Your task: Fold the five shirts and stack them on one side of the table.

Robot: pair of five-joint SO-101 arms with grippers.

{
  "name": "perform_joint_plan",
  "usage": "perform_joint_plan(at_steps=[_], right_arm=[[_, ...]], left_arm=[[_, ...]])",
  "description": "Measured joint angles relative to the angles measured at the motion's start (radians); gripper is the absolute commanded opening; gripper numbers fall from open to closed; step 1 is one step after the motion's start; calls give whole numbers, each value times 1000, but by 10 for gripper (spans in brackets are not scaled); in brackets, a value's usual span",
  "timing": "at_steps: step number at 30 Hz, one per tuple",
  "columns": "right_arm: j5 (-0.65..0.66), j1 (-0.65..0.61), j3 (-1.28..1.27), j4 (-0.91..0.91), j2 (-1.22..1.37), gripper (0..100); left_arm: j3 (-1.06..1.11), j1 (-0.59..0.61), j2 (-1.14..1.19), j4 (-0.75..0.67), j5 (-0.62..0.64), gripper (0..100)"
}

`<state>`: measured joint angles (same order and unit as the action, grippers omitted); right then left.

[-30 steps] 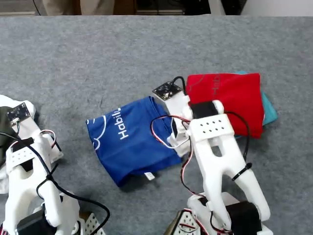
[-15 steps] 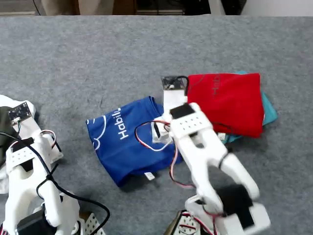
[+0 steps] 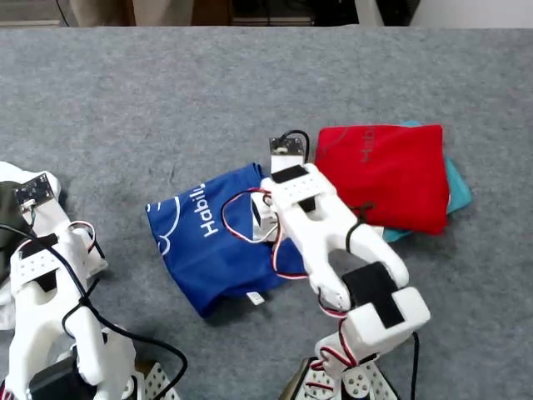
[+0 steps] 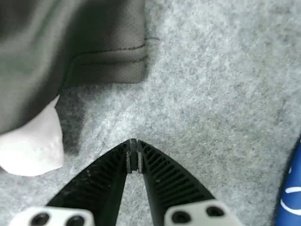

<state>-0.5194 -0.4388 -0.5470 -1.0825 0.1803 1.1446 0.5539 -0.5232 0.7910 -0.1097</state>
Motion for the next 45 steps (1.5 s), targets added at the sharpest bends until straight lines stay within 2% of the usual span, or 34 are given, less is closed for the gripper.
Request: perform_joint_plan(at_steps=[8, 16, 23, 30, 37, 45], right_arm=[[49, 8, 78, -75, 40, 5], [60, 29, 206, -210, 72, 4], [218, 87, 400, -270, 52, 4], [299, 100, 623, -373, 52, 4], [364, 245, 789, -456, 52, 4], [483, 494, 933, -554, 52, 4]], left_arm=[[0, 0, 0, 0, 0, 19], [0, 0, 0, 0, -3, 19], [0, 0, 0, 0, -3, 19], [0, 0, 0, 0, -3, 19], [0, 0, 0, 0, -3, 19], [0, 0, 0, 0, -3, 19]])
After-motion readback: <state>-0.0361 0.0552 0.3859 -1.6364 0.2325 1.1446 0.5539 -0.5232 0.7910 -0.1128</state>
